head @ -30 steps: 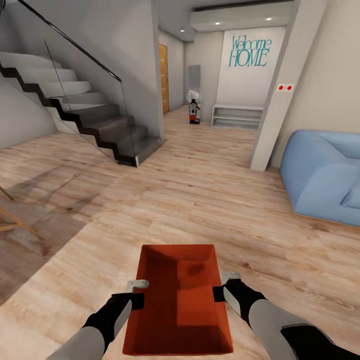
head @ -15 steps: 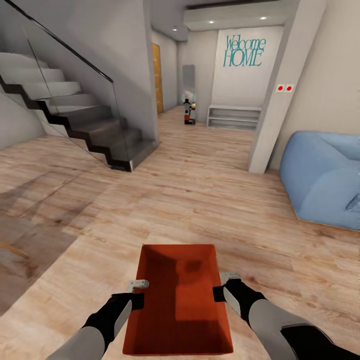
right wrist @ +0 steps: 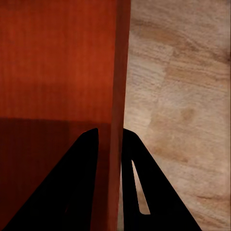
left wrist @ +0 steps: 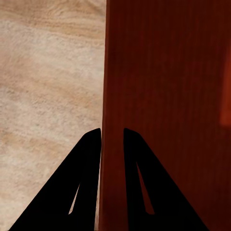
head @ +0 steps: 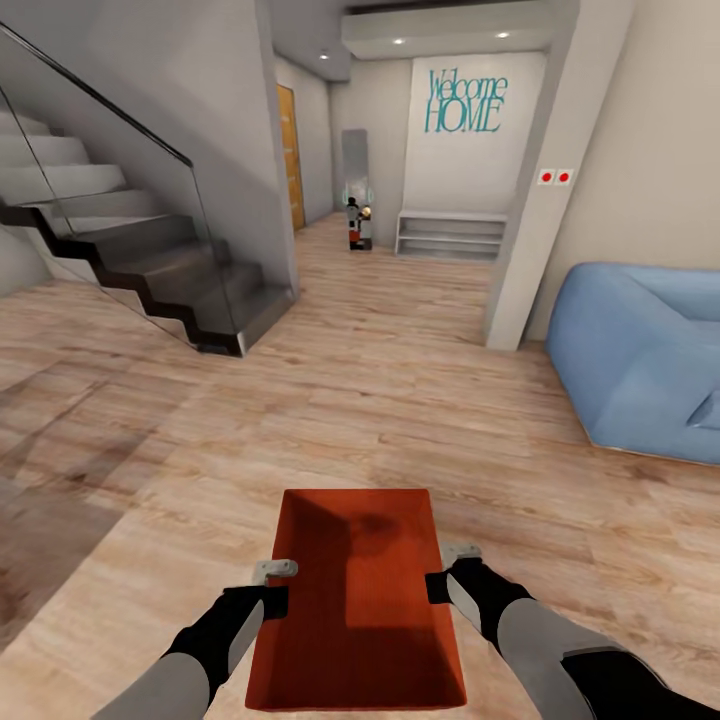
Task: Move the two storage containers from the living room to the garage. In the garage, place one container on the floor and stack the other container on top of it (either order is fine).
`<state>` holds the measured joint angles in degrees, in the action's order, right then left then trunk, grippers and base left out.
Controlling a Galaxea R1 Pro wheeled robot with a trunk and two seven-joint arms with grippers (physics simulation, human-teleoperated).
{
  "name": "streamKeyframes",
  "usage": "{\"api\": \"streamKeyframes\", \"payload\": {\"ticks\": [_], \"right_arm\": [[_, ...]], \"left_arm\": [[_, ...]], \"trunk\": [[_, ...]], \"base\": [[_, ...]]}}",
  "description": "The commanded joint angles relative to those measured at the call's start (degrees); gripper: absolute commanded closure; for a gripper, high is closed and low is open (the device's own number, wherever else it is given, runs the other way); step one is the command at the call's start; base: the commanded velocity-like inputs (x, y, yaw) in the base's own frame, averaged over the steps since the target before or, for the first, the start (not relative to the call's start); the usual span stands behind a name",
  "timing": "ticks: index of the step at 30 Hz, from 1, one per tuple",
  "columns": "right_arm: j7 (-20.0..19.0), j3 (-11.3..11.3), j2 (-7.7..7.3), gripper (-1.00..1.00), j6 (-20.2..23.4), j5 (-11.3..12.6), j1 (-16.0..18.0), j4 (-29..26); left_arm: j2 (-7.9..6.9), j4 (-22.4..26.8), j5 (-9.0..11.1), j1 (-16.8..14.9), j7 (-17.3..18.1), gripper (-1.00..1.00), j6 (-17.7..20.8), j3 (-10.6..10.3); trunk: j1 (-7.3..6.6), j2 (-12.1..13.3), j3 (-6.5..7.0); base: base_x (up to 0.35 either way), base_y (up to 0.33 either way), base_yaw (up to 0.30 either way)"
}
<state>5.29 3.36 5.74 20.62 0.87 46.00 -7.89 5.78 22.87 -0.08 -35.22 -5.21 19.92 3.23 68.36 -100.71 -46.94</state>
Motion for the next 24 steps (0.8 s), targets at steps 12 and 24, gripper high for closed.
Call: {"api": "streamKeyframes", "payload": {"ticks": [12, 24], "right_arm": [[-1.41, 0.94, -0.82, 1.0, -0.23, -1.84, 0.05, -0.29], [-1.94, 0.94, -0.82, 1.0, -0.23, -1.84, 0.05, -0.29]], "left_arm": [[0.02, -0.1, 0.72, 0.02, -0.41, 1.0, 0.3, -0.24], [0.02, -0.1, 0.73, 0.03, -0.41, 1.0, 0.3, -0.24]], "trunk": [[0.03, -0.02, -0.05], [0.03, -0.02, -0.05]], "base": [[0.346, 0.118, -0.002], [0.346, 0.118, 0.0]]}}
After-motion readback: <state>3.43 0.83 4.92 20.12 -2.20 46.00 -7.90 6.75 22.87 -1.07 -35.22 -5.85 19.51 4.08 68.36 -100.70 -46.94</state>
